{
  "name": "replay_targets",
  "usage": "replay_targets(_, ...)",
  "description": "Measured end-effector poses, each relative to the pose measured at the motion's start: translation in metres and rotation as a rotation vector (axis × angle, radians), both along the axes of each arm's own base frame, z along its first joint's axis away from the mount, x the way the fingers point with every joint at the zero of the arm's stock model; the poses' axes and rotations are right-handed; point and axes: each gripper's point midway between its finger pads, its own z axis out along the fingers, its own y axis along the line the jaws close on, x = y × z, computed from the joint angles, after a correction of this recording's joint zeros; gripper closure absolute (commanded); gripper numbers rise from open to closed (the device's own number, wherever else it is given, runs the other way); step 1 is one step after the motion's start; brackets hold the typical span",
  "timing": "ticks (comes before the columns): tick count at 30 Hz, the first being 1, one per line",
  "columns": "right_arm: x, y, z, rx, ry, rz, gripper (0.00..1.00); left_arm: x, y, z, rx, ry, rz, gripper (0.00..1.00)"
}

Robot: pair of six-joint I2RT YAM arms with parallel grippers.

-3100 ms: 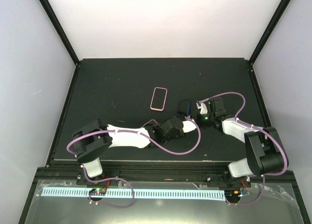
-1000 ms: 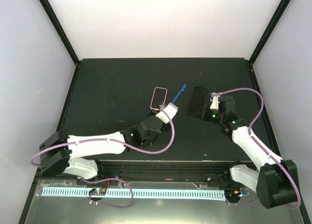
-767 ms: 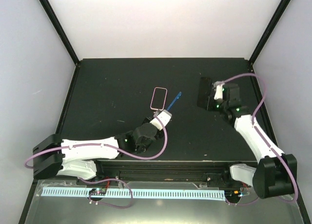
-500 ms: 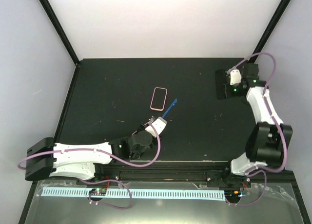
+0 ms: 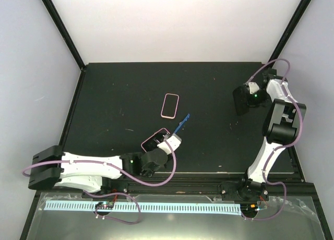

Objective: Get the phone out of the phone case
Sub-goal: Place the phone case at the center of the board, then place the phone at the center of the board.

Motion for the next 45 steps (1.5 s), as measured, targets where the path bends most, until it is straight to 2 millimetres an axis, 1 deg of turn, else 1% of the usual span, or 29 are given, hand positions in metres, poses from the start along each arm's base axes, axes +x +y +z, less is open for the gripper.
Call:
replay_targets(2,0.004,-0.006,-0.011,0.019,0.021,-0.031,0.99,0.002,0.001,-0.006,0.034,-0.008,0.013,0.98)
replay_targets(3,0.004,-0.009,-0.018,0.028,0.039,-0.050,0.96,0.005,0.001,-0.010,0.059,-0.014,0.026,0.98)
replay_targets(5,0.007,-0.014,-0.028,0.039,0.056,-0.075,0.78,0.011,0.000,-0.016,0.102,-0.018,0.046,0.98)
replay_targets(6,0.008,-0.017,-0.030,0.052,0.063,-0.093,0.72,0.014,-0.001,-0.018,0.121,-0.020,0.059,0.99)
replay_targets(10,0.012,-0.021,-0.038,0.057,0.062,-0.132,0.53,0.032,-0.011,-0.026,0.196,-0.030,0.112,0.98)
replay_targets(12,0.010,-0.023,-0.039,0.039,0.050,-0.140,0.52,0.041,-0.020,-0.032,0.237,-0.028,0.126,0.98)
replay_targets(14,0.002,-0.024,-0.036,0.014,0.044,-0.141,0.52,0.048,-0.030,-0.039,0.281,-0.028,0.130,0.98)
replay_targets(16,-0.009,-0.026,-0.024,-0.019,0.023,-0.137,0.52,0.058,-0.042,-0.050,0.346,-0.031,0.131,0.98)
replay_targets(17,-0.014,-0.025,-0.015,-0.034,-0.003,-0.133,0.52,0.063,-0.048,-0.055,0.381,-0.032,0.132,0.97)
replay_targets(20,-0.031,-0.018,0.024,-0.046,-0.103,-0.120,0.52,0.083,-0.067,-0.067,0.466,-0.025,0.141,0.96)
replay_targets(22,-0.042,-0.006,0.051,-0.016,-0.181,-0.104,0.52,0.101,-0.076,-0.071,0.510,-0.022,0.158,0.96)
replay_targets(24,-0.056,0.014,0.074,0.048,-0.245,-0.073,0.52,0.117,-0.086,-0.076,0.555,-0.027,0.170,0.96)
replay_targets(26,-0.070,0.033,0.086,0.113,-0.276,-0.041,0.52,0.132,-0.092,-0.083,0.603,-0.026,0.180,0.95)
replay_targets(29,-0.093,0.057,0.098,0.190,-0.313,-0.009,0.52,0.146,-0.097,-0.098,0.675,-0.013,0.187,0.94)
replay_targets(32,-0.111,0.071,0.112,0.234,-0.381,0.000,0.52,0.155,-0.103,-0.113,0.735,-0.008,0.192,0.92)
replay_targets(33,-0.115,0.074,0.117,0.242,-0.407,0.002,0.50,0.158,-0.105,-0.114,0.744,-0.012,0.199,0.91)
replay_targets(34,-0.118,0.077,0.122,0.251,-0.442,0.008,0.49,0.161,-0.105,-0.116,0.752,-0.014,0.205,0.89)
replay_targets(36,-0.123,0.084,0.128,0.278,-0.498,0.024,0.48,0.164,-0.108,-0.115,0.755,-0.012,0.208,0.80)
replay_targets(38,-0.128,0.091,0.129,0.312,-0.526,0.038,0.48,0.166,-0.114,-0.117,0.753,-0.001,0.192,0.64)
replay_targets(40,-0.130,0.096,0.127,0.345,-0.532,0.051,0.48,0.167,-0.120,-0.122,0.758,0.016,0.177,0.52)
replay_targets(42,-0.129,0.099,0.127,0.369,-0.535,0.061,0.47,0.167,-0.123,-0.128,0.763,0.040,0.166,0.44)
replay_targets(45,-0.128,0.102,0.131,0.392,-0.548,0.076,0.47,0.162,-0.121,-0.138,0.769,0.085,0.146,0.34)
